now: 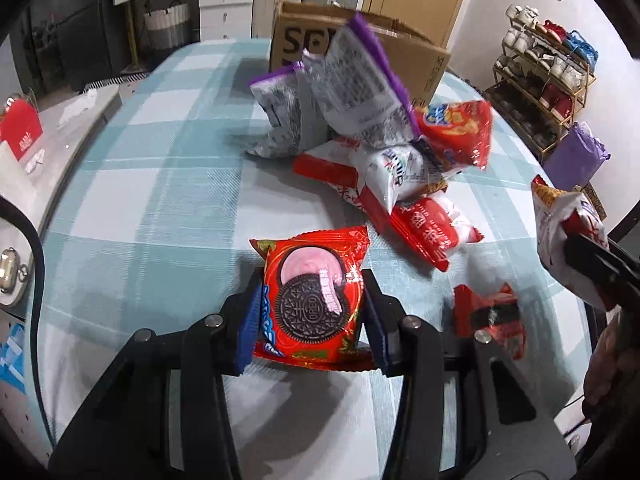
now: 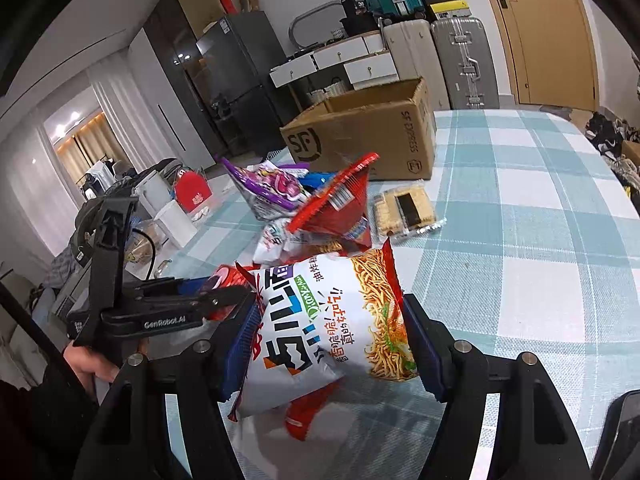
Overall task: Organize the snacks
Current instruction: 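Carry both packets into the SF box and open both tools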
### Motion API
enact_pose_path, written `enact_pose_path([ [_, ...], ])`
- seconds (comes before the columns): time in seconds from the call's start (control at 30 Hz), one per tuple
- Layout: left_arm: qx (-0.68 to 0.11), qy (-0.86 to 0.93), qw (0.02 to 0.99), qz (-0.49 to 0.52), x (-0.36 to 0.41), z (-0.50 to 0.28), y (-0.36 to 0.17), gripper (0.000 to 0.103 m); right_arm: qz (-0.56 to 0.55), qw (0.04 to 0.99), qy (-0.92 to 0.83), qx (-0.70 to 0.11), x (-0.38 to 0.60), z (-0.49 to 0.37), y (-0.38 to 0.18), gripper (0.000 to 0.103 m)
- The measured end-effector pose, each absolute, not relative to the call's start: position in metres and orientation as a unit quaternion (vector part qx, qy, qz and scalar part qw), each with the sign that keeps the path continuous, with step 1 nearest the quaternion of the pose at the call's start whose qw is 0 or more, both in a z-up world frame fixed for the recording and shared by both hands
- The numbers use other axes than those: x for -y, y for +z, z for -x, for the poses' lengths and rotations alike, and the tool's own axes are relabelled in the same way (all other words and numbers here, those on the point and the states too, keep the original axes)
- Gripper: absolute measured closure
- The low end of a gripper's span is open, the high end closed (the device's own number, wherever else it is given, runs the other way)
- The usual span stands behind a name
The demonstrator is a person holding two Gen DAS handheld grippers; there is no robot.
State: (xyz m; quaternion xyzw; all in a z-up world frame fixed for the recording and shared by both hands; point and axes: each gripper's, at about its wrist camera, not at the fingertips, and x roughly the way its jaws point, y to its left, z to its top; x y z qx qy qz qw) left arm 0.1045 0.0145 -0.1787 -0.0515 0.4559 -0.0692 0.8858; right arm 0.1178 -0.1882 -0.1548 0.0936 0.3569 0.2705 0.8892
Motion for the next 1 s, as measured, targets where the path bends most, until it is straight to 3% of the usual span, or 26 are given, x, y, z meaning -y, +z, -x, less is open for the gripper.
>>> enact_pose_path([
  [0.57, -0.36, -0.125, 0.924, 0.041, -0.06, -0.098, -0.045, 0.061, -0.109, 0.897, 0.317, -0.289, 0.172, -0.127, -0.049, 0.033],
  [1.0, -0.309, -0.137, 0.941, -0.003, -0.028, -0.145, 0.059, 0.061, -0.113, 0.904, 0.332, -0.245, 0.17, -0.185, 0.042, 0.033],
])
